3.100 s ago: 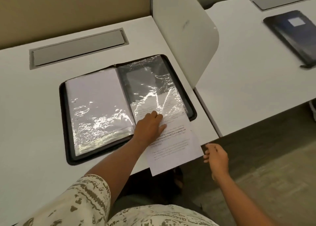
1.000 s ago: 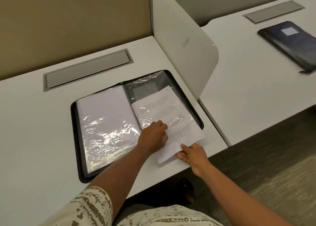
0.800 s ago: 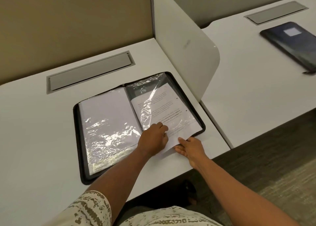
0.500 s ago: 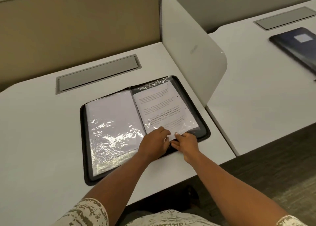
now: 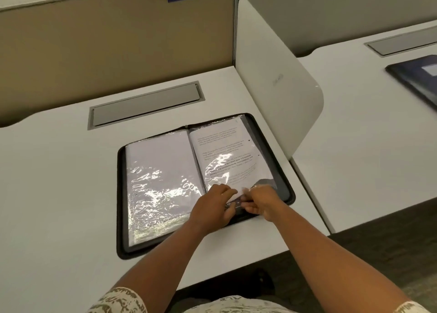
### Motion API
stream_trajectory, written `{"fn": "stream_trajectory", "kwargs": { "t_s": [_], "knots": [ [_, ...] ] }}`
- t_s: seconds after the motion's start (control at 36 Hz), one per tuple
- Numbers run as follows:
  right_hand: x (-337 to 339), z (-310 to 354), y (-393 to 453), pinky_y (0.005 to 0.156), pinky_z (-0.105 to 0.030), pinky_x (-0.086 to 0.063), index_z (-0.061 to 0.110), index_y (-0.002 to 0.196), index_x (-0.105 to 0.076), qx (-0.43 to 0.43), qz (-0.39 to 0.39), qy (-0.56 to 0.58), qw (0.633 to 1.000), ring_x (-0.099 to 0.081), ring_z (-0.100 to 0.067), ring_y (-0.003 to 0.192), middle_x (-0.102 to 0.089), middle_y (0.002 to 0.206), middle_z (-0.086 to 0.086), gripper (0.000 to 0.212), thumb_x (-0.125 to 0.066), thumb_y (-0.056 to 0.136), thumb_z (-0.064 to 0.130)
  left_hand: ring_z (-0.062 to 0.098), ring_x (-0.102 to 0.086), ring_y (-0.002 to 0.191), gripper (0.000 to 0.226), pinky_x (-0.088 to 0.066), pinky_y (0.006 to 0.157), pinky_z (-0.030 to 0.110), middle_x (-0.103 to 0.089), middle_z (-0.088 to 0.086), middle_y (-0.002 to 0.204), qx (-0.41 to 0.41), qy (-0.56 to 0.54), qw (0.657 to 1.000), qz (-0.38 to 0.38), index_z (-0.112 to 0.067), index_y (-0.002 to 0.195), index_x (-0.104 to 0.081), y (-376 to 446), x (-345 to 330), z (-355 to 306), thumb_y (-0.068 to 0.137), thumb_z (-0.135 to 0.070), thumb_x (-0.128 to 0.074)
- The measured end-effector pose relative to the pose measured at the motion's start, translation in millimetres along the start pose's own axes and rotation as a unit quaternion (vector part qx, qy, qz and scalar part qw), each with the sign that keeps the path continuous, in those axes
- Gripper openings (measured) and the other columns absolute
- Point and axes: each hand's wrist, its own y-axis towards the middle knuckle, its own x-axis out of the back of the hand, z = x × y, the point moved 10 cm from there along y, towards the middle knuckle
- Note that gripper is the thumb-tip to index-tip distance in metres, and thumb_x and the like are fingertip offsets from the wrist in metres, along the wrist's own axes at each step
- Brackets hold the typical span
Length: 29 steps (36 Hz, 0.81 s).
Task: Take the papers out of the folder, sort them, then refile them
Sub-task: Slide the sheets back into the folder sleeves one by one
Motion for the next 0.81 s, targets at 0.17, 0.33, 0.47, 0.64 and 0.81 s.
{"fn": "stream_trajectory", "kwargs": {
  "t_s": [0.17, 0.33, 0.47, 0.64, 0.81],
  "knots": [
    [22, -11, -27, 0.053, -0.022, -0.045, 0.007, 0.086, -0.065, -0.061, 0.09, -0.272, 0.956, -0.06, -0.014, 0.058, -0.068, 0.077, -0.007, 0.02, -0.057, 0.098, 0.021, 0.009, -0.049, 0.118, 0.039, -0.05, 0.087, 0.031, -0.059, -0.01, 0.126, 0.07, -0.037, 0.996, -0.032, -0.024, 0.13, -0.061, -9, 3, 21, 0.096, -0.042, -0.055],
    [69, 28, -15, 0.06, -0.027, -0.045, 0.009, 0.075, -0.063, 0.035, -0.089, -0.48, 0.872, -0.059, -0.018, 0.062, -0.067, 0.073, -0.004, 0.027, -0.052, 0.091, 0.027, 0.011, -0.048, 0.12, 0.035, -0.045, 0.088, 0.024, -0.061, -0.008, 0.125, 0.128, -0.04, 0.988, -0.077, -0.022, 0.128, -0.063, -21, 11, 41, 0.096, -0.032, -0.057],
    [68, 64, -21, 0.073, -0.033, -0.047, 0.01, 0.106, -0.066, 0.185, -0.181, -0.497, 0.828, -0.063, -0.026, 0.097, -0.067, 0.106, -0.007, 0.031, -0.051, 0.096, 0.036, 0.021, -0.052, 0.113, 0.028, -0.051, 0.092, 0.037, -0.065, -0.001, 0.115, 0.209, -0.019, 0.963, -0.167, -0.016, 0.117, -0.068, -42, 31, 66, 0.091, -0.022, -0.061],
    [49, 57, 2, 0.1, -0.05, -0.044, 0.014, 0.146, -0.04, 0.143, -0.173, -0.498, 0.838, -0.038, -0.037, 0.131, -0.039, 0.145, -0.017, 0.066, -0.051, 0.095, 0.055, 0.017, -0.05, 0.115, 0.024, -0.045, 0.097, 0.032, -0.065, -0.004, 0.113, 0.309, -0.064, 0.909, -0.271, -0.018, 0.11, -0.07, -71, 59, 96, 0.087, -0.016, -0.064],
    [36, 50, 6, 0.104, -0.057, -0.038, 0.015, 0.145, -0.037, 0.127, -0.199, -0.522, 0.82, -0.027, -0.04, 0.136, -0.029, 0.149, -0.019, 0.074, -0.049, 0.092, 0.064, 0.029, -0.055, 0.117, 0.03, -0.045, 0.102, 0.044, -0.067, 0.006, 0.119, 0.365, -0.015, 0.889, -0.274, -0.012, 0.113, -0.069, -95, 66, 128, 0.085, -0.019, -0.068]
  ]
}}
